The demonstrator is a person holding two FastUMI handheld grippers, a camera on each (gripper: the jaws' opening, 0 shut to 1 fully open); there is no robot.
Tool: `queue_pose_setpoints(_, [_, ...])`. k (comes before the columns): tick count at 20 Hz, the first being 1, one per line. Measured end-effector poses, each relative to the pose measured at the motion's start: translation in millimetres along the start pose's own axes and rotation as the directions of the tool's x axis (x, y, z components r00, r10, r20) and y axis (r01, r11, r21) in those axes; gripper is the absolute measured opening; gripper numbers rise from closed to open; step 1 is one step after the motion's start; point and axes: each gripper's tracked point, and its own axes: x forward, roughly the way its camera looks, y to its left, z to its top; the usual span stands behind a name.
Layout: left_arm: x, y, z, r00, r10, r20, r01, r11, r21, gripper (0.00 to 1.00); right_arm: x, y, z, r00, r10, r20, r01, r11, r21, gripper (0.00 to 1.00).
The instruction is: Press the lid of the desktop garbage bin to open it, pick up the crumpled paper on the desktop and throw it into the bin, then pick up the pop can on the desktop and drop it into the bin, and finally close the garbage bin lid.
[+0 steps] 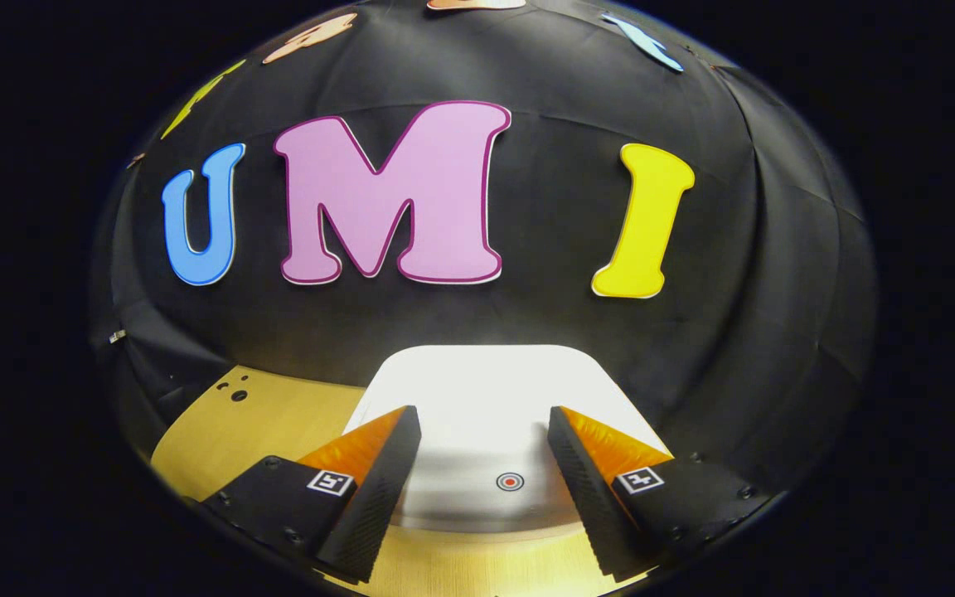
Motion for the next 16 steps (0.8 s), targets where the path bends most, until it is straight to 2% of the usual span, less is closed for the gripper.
queue_pose_setpoints(4, [-1, -6, 6, 1.000, -0.007, 0.011, 0.006, 1.000, 0.018, 0.96, 0, 2, -2, 0.996, 0.054, 0.069, -0.056, 0.998, 0.027, 1.00])
queue_pose_setpoints(6, [-1, -10, 10, 1.000, -0.015, 0.020, 0.015, 1.000, 0.020, 0.96, 0, 1, -5, 0.996, 0.054, 0.075, -0.052, 0.998, -0.026, 0.99])
queue_pose_setpoints(8, [0, -14, 16, 0.999, -0.022, 0.030, 0.021, 0.999, 0.028, 0.96, 0, 2, 3, 0.994, 0.054, 0.094, -0.055, 0.999, 0.002, 0.99])
queue_pose_setpoints(10, [0, -16, 24, 0.998, -0.026, 0.050, 0.024, 0.999, 0.039, 0.96, -1, 1, 6, 0.997, 0.052, 0.052, -0.053, 0.998, 0.031, 0.98])
queue_pose_setpoints(12, [-5, -18, 34, 0.996, -0.029, 0.079, 0.026, 0.999, 0.040, 0.96, -3, -5, 9, 1.000, 0.030, 0.007, -0.030, 0.999, 0.013, 0.97])
queue_pose_setpoints(16, [-24, -14, 67, 0.984, 0.003, 0.179, -0.001, 1.000, -0.010, 0.96, -35, 9, 52, 0.995, 0.037, 0.088, -0.037, 0.999, -0.002, 0.98])
